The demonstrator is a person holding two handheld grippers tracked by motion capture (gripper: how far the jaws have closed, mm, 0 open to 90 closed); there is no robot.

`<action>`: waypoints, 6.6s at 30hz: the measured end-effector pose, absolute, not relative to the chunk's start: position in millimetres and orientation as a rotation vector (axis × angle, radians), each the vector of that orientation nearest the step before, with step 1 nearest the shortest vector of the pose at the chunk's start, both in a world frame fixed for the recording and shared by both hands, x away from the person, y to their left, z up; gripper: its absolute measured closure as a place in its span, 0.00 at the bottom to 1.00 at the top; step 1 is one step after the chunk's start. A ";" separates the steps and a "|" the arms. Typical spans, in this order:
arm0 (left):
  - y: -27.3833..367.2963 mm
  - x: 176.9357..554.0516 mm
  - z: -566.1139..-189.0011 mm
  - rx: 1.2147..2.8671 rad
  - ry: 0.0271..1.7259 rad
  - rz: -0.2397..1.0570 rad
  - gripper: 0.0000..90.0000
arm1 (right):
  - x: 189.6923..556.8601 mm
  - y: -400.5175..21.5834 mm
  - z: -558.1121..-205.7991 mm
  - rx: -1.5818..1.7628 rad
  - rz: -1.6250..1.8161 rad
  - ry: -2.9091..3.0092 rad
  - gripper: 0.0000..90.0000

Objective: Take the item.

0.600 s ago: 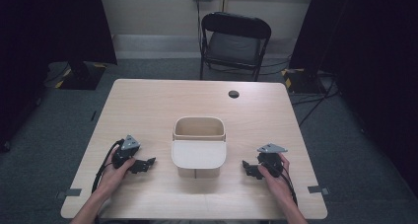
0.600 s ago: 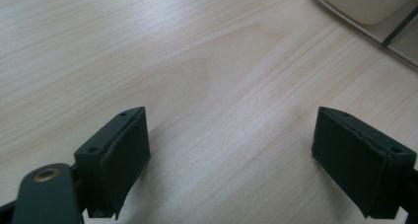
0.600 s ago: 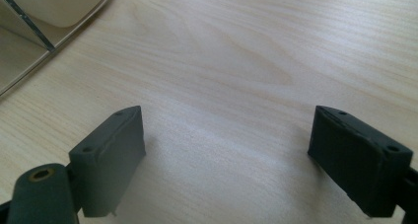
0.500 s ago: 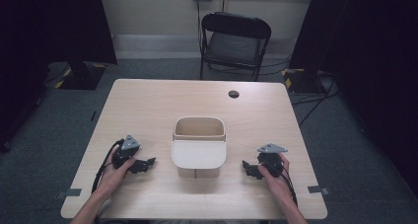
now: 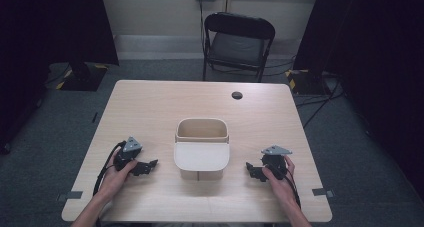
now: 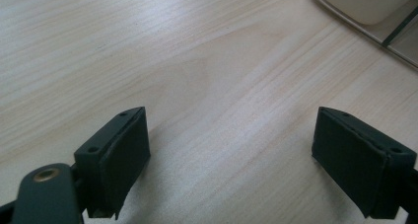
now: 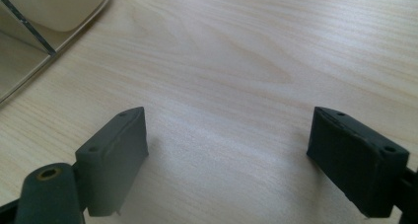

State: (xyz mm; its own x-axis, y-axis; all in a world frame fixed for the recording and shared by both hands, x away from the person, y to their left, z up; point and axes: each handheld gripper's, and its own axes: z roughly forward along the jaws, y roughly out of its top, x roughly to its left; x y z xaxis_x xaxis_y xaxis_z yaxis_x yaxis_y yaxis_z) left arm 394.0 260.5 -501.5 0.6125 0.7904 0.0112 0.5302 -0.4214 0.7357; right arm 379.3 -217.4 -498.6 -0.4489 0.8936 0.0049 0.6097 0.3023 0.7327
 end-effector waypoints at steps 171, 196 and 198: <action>260.0 393.7 -501.6 2.121 1.051 0.462 0.14 | 346.2 -147.9 -420.8 0.921 1.541 2.202 0.35; 259.6 393.3 -501.7 2.118 1.055 0.467 0.14 | 353.1 -145.8 -416.9 0.930 1.541 2.181 0.37; 259.6 393.3 -501.8 2.117 1.056 0.468 0.14 | 353.5 -146.2 -416.4 0.932 1.544 2.181 0.38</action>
